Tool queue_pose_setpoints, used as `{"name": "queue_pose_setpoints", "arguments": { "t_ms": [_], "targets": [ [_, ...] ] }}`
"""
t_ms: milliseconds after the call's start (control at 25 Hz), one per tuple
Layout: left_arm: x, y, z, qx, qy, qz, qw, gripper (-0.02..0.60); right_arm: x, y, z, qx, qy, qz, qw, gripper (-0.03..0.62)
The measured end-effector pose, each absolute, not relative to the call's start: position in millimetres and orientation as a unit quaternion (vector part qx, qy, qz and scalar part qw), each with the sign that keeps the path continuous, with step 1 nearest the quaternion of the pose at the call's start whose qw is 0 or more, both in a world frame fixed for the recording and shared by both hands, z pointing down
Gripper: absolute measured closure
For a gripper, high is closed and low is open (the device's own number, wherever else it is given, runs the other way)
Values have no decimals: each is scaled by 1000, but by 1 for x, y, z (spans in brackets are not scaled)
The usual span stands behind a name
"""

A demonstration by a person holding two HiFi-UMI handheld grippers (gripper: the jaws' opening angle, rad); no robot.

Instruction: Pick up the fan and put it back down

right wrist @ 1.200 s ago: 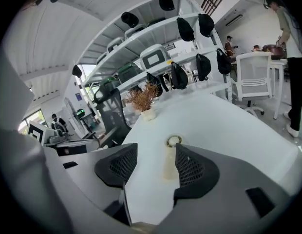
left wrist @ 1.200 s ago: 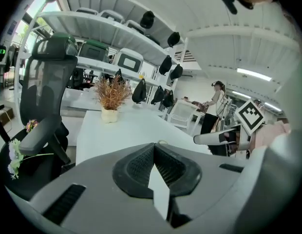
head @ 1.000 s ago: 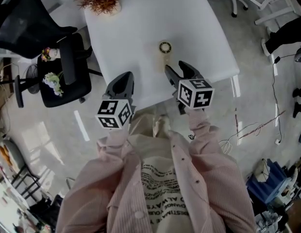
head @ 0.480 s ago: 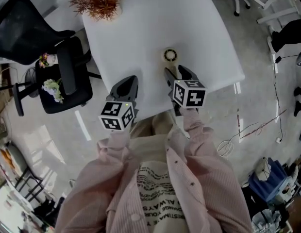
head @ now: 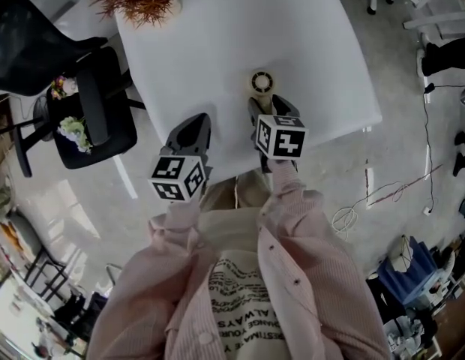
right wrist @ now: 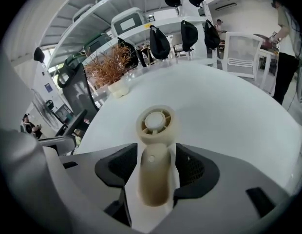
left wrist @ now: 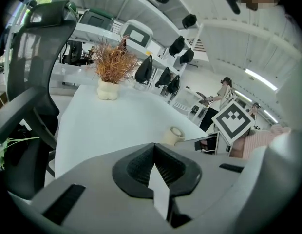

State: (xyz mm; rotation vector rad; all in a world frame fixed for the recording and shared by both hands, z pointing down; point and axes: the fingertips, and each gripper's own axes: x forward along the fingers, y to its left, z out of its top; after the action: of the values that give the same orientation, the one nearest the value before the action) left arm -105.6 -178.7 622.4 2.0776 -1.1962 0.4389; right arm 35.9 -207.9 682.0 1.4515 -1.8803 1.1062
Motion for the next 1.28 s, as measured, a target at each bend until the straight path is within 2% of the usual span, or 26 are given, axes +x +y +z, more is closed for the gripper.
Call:
{"name": "queue_pose_setpoints", "arguments": {
  "t_ms": [280, 560, 1280],
  "targets": [
    [-101, -181, 630, 794, -464, 170, 354, 580, 38, -213, 693, 550, -673, 384, 310, 382],
    [-96, -182, 630, 794, -463, 171, 354, 580, 39, -212, 692, 542, -678, 373, 328, 408],
    [-94, -191, 596, 808, -466, 157, 323, 580, 31, -213, 648, 506, -733, 375, 257, 410]
  ]
}}
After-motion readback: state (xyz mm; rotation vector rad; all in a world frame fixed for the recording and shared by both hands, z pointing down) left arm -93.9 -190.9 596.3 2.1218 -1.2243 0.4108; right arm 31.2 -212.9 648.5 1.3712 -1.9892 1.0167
